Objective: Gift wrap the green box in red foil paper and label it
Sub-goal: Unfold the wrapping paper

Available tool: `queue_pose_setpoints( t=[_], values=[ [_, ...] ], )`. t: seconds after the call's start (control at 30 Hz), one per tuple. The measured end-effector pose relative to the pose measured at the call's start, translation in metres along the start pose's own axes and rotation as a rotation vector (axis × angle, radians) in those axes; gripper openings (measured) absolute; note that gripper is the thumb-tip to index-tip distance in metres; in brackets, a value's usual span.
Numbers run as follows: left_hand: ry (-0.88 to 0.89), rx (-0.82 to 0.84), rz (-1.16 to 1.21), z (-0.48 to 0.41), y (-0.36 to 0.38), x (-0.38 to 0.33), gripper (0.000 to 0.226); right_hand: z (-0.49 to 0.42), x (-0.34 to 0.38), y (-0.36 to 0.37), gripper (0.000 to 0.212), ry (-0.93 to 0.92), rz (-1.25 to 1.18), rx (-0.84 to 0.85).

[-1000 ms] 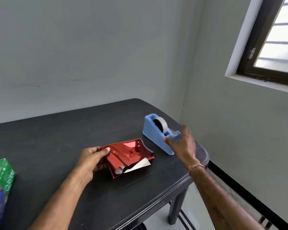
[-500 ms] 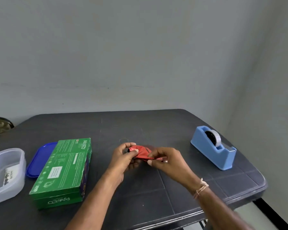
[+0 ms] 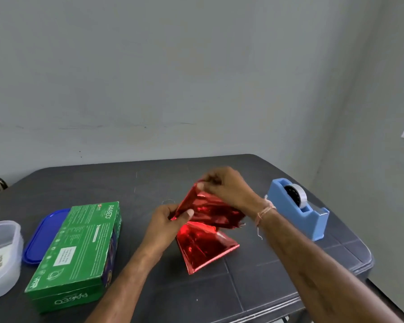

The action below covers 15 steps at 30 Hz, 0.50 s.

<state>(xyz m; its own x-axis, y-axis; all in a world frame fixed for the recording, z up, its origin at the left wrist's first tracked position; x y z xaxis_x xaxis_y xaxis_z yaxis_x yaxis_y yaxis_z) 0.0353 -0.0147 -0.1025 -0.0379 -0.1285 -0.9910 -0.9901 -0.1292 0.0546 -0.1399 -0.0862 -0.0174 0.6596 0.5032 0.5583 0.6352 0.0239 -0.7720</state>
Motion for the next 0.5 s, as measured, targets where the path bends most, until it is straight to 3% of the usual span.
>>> queue_pose_setpoints(
  t=[0.1,0.23,0.33,0.4,0.47,0.5],
  values=[
    [-0.185,-0.197,0.231,-0.014,-0.001,0.004,0.021,0.000,-0.011,0.003,0.043,0.115,-0.086,-0.264],
    [-0.390,-0.326,0.402,-0.030,-0.010,0.017,0.027,0.053,-0.040,0.031,0.081,0.435,-0.563,-0.175],
    [-0.435,-0.386,0.336,-0.039,-0.012,0.031,0.030,0.075,-0.058,0.050,0.059,0.626,-0.898,0.095],
    [-0.384,-0.388,0.189,-0.042,-0.010,0.040,0.038,0.080,-0.060,0.054,0.041,0.687,-1.036,0.150],
    [-0.231,-0.412,-0.240,-0.042,-0.006,0.045,0.061,0.080,-0.063,0.057,0.026,0.733,-1.088,0.104],
    [-0.058,-0.435,-0.490,-0.039,-0.003,0.044,0.065,0.078,-0.066,0.059,0.021,0.747,-1.083,0.081]
  ],
)
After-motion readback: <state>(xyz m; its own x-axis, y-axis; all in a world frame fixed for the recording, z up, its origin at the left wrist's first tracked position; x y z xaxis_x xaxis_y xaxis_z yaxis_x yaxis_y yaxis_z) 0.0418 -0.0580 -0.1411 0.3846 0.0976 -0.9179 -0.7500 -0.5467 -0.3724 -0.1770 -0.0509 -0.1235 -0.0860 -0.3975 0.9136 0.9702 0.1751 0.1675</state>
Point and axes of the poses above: each hand's wrist, its own z-axis away from the middle knuckle, its own y-axis out of the palm, x = y × z, the point moved 1 cm from there along -z, towards the middle knuckle, and after that the axes turned 8 degrees about z, right-handed, at the moved point
